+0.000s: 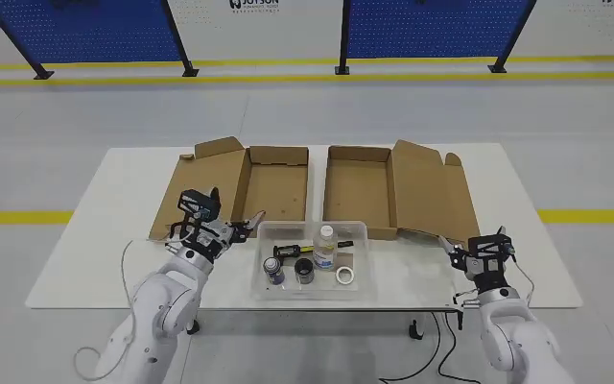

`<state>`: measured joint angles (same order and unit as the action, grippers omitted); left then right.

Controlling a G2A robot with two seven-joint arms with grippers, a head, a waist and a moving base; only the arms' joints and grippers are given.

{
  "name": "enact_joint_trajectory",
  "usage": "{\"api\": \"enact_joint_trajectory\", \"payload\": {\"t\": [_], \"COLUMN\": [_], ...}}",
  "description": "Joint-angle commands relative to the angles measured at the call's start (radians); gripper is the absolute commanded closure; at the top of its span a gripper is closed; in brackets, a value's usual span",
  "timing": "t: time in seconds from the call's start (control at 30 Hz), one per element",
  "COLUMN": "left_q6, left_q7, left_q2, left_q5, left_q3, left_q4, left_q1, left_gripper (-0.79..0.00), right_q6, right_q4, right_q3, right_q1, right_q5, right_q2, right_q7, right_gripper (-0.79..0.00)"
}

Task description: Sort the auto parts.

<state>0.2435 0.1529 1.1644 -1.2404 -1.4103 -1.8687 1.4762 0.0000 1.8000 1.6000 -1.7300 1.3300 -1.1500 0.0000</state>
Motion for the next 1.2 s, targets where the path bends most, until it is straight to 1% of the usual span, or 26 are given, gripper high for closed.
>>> {"api": "enact_joint_trajectory", "payload": {"t": [0.0,0.1,0.2,0.33,0.6,0.77,0.9,1.17], "left_q6": [0.06,0.115,0.148,0.154,0.106,0.061,0.02,-0.01], "left_q7": [0.027,0.052,0.066,0.064,0.065,0.069,0.055,0.034], "left_q2": [0.003,0.008,0.013,0.023,0.049,0.066,0.077,0.092], "left_q5": [0.015,0.023,0.019,0.029,-0.021,-0.034,-0.069,-0.069], "left_q3": [0.051,0.112,0.173,0.236,0.366,0.424,0.456,0.48], "left_q4": [0.004,0.018,0.039,0.082,0.181,0.245,0.294,0.366], "left_q1": [-0.033,-0.066,-0.086,-0.109,-0.193,-0.236,-0.262,-0.295], "left_gripper": [-0.785,-0.785,-0.785,-0.785,-0.785,-0.785,-0.785,-0.785], "right_q6": [0.0,0.0,0.0,0.0,0.0,0.0,0.0,0.0], "right_q4": [0.0,0.0,0.0,0.0,0.0,0.0,0.0,0.0], "right_q3": [0.0,0.0,0.0,0.0,0.0,0.0,0.0,0.0], "right_q1": [0.0,0.0,0.0,0.0,0.0,0.0,0.0,0.0], "right_q5": [0.0,0.0,0.0,0.0,0.0,0.0,0.0,0.0], "right_q2": [0.0,0.0,0.0,0.0,0.0,0.0,0.0,0.0], "right_q7": [0.0,0.0,0.0,0.0,0.0,0.0,0.0,0.0], "right_gripper": [-0.785,-0.785,-0.785,-0.785,-0.785,-0.785,-0.785,-0.785]}}
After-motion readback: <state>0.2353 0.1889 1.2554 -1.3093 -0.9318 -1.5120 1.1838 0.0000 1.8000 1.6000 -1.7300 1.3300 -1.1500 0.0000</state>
